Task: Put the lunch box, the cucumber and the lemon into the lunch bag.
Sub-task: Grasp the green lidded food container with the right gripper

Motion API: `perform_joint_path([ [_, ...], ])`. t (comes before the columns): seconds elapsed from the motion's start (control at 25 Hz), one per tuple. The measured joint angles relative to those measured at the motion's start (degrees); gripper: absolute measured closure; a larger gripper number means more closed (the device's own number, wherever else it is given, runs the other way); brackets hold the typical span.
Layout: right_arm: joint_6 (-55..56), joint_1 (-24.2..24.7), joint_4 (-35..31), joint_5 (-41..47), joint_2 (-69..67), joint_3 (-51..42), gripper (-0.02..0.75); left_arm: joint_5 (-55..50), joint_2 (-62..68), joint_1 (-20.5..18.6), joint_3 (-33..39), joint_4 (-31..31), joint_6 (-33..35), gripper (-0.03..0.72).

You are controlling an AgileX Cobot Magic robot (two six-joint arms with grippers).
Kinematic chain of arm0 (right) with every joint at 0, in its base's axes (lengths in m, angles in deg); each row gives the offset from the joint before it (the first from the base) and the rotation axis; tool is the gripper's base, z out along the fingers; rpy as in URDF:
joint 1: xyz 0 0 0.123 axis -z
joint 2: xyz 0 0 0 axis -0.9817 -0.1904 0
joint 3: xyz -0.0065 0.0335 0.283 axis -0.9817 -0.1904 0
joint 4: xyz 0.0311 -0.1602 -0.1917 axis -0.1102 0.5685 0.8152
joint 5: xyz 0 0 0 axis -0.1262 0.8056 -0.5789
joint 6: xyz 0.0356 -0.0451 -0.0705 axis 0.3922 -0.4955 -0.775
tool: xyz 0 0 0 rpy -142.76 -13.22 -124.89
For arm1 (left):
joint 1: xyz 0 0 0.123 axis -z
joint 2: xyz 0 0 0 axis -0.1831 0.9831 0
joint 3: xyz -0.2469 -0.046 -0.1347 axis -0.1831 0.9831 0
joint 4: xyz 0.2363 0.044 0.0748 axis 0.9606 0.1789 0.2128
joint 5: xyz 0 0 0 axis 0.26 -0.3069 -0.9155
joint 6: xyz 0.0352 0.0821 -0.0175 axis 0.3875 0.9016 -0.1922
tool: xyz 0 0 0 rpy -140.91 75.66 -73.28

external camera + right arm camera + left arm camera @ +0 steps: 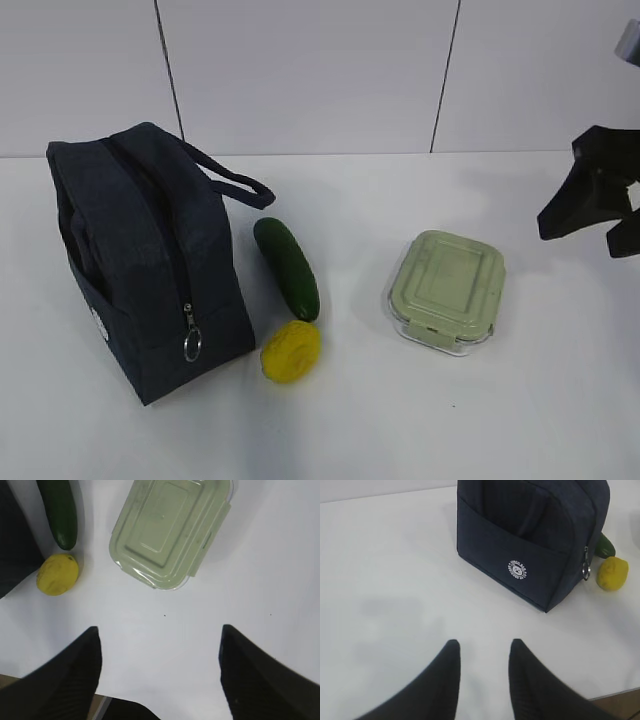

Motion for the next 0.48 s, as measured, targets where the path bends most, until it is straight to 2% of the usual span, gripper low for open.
perform_joint_path([
  [0.48, 3.51, 0.00, -0.82, -0.87, 0.00, 0.00, 0.186, 0.00, 0.00, 0.00, 0.00, 0.00, 0.00, 0.441],
])
